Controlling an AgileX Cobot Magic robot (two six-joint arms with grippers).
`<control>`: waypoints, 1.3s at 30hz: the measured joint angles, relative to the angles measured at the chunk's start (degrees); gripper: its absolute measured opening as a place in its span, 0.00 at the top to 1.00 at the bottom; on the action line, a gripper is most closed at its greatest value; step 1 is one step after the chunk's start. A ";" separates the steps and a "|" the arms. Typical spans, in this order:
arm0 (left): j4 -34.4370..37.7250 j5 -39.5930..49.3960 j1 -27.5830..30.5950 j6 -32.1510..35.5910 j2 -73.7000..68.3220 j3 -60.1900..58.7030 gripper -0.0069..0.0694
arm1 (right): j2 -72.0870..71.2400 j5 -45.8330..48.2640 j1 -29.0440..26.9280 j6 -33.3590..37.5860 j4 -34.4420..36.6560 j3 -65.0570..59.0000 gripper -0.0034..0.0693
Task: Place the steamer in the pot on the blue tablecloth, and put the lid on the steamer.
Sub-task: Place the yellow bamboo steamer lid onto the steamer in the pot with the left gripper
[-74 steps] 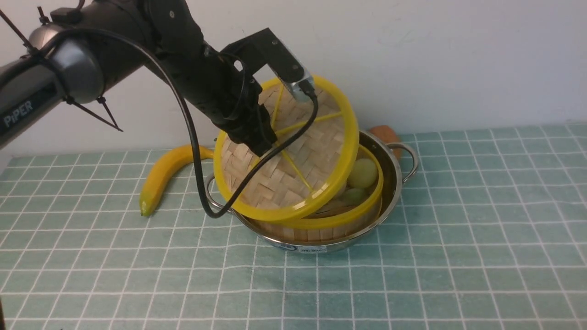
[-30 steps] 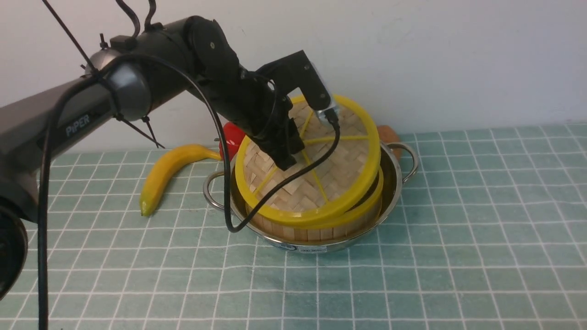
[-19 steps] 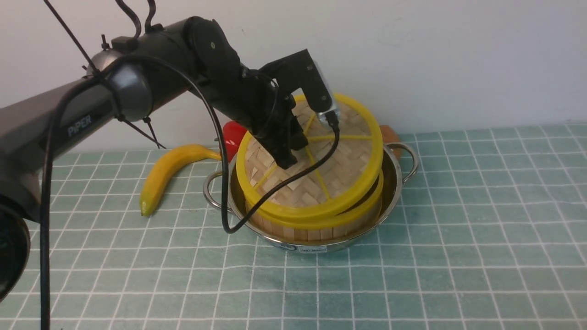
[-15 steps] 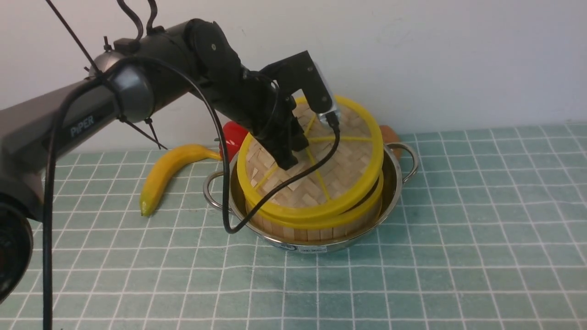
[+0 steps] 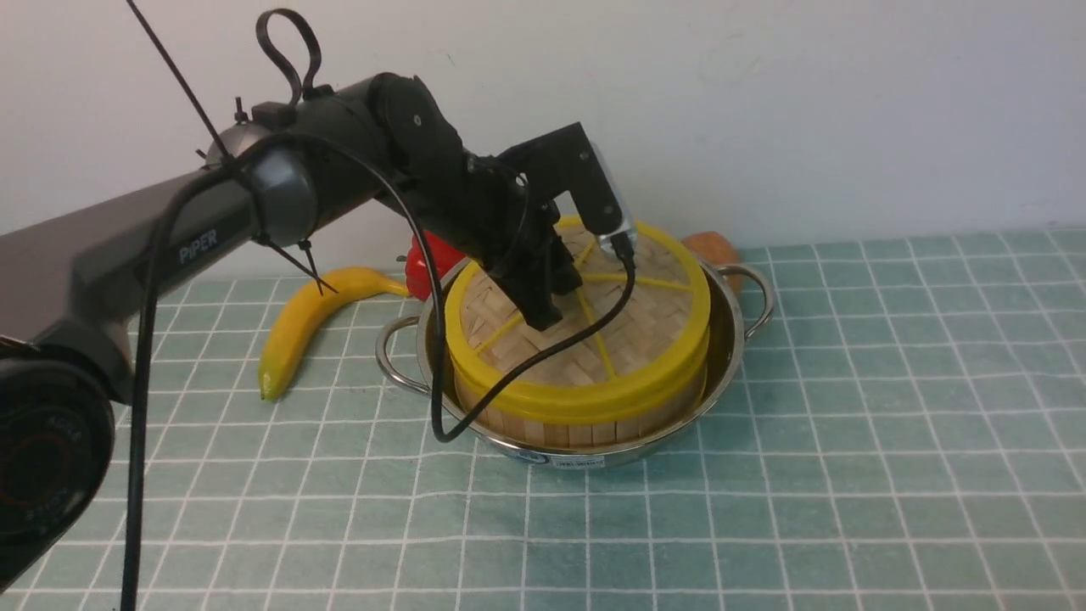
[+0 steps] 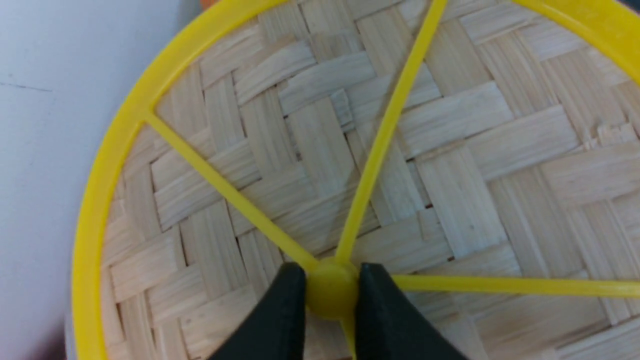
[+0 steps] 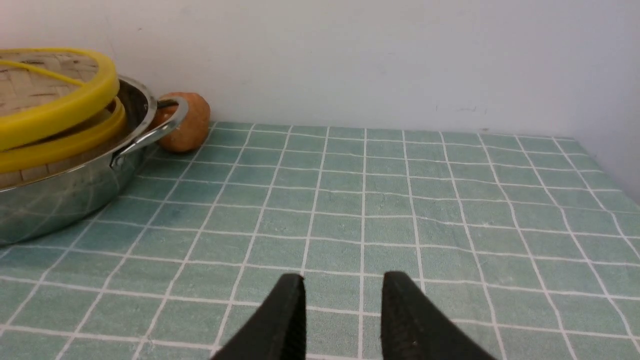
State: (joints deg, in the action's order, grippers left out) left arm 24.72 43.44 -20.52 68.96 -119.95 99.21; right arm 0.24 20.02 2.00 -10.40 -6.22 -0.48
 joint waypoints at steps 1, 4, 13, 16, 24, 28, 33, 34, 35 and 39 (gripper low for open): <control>0.61 -0.31 0.00 0.97 -0.20 0.00 0.76 | 0.00 0.00 0.00 0.00 0.00 0.00 0.62; 1.58 -0.98 0.00 1.96 -0.40 0.00 0.76 | 0.00 0.00 0.00 0.00 0.00 0.00 0.62; 2.87 -1.39 0.00 2.21 -0.45 0.00 0.76 | 0.00 0.00 0.00 0.00 0.00 0.00 0.62; 2.92 -1.39 0.00 2.21 -0.45 0.00 0.76 | 0.00 0.00 0.00 0.00 0.00 0.00 0.62; 3.31 -1.43 0.00 2.21 -0.86 0.00 0.73 | 0.00 0.00 0.00 0.00 0.00 0.00 0.62; 3.90 -1.38 0.00 2.34 -0.86 0.00 0.63 | 0.00 0.00 0.00 0.00 0.00 0.00 0.62; 4.20 -1.38 0.00 2.78 -0.80 0.00 0.40 | 0.00 -0.17 0.00 0.00 0.00 0.00 0.62; 4.20 -1.38 0.00 2.60 -0.50 0.00 0.35 | 0.00 -0.17 0.00 0.00 0.00 0.00 0.62; 4.20 -1.44 0.00 2.56 -0.50 0.00 0.34 | 0.00 -0.17 0.00 0.00 0.00 0.00 0.62; 4.20 -3.71 0.00 0.96 2.56 0.00 0.23 | 0.00 -0.18 0.00 0.00 0.00 0.00 0.62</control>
State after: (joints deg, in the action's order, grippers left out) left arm 28.92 39.73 -20.52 69.93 -117.39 99.21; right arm 0.24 19.83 2.00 -10.40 -6.22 -0.48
